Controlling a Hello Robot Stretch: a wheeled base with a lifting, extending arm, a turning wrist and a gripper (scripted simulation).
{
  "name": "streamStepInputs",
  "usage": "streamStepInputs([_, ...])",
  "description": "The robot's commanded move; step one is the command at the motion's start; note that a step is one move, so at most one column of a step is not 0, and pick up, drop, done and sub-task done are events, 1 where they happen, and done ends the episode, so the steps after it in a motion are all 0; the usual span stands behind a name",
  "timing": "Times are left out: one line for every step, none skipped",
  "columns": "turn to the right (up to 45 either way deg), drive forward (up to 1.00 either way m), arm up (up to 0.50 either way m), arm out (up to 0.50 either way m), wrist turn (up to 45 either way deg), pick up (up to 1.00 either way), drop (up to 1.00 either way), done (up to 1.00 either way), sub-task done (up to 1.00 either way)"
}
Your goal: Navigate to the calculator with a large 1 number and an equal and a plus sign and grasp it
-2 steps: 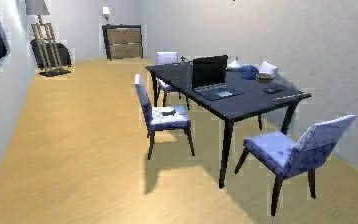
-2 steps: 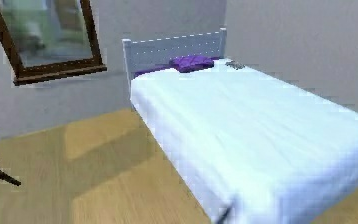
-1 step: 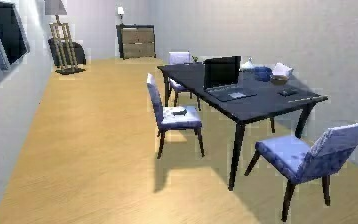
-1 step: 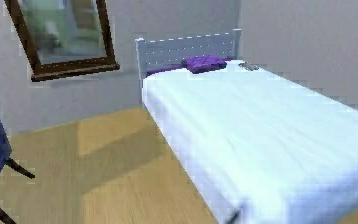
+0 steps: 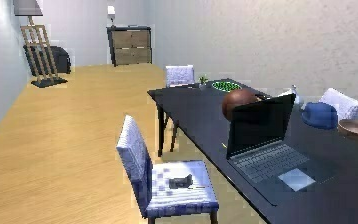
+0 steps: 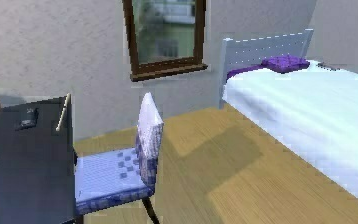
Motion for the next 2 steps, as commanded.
streamStepInputs([-3.0,0.0,0.0,0.0,0.0,0.0,0.0,0.0,0.0])
streamStepInputs([0.0,0.2,0.0,0.0,0.0,0.0,0.0,0.0,0.0])
